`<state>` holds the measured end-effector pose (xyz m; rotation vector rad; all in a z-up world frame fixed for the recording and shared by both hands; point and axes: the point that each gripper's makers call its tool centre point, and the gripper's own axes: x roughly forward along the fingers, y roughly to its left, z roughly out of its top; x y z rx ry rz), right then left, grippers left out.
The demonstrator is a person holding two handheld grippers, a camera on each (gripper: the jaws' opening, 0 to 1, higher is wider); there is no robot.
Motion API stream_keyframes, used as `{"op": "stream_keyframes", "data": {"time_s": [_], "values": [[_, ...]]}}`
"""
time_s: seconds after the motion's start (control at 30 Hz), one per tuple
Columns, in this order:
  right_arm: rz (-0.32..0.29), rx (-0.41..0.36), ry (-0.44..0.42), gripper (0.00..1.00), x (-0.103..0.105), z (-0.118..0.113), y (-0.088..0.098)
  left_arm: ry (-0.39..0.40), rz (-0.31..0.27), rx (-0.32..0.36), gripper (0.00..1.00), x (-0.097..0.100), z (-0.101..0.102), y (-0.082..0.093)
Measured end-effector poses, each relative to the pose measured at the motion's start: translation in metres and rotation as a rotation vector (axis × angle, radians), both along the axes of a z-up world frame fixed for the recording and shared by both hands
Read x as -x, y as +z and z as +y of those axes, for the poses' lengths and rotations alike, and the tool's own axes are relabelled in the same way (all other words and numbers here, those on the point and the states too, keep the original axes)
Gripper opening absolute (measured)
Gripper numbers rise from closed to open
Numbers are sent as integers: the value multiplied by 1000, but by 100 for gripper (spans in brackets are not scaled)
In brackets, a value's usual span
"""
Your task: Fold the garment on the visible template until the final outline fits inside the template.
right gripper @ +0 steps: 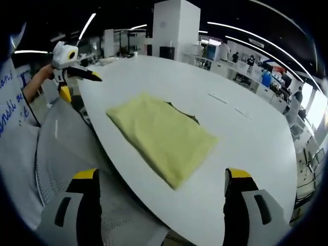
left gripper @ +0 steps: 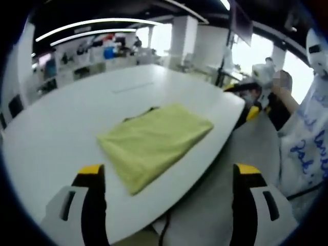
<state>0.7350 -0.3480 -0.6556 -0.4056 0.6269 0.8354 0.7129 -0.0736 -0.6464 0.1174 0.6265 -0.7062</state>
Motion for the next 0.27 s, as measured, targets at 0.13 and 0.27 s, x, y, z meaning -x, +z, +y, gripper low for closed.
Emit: {"op": "stream_keyframes", "data": {"time_s": [0.13,0.27], "values": [[-2,6,-8,100,-3,-3,-1,26,-10,-42,100,-2,8,-2],[4,5,-4,100,-2,-3,-3,26,-9,-26,100,-1,6,-1]]}}
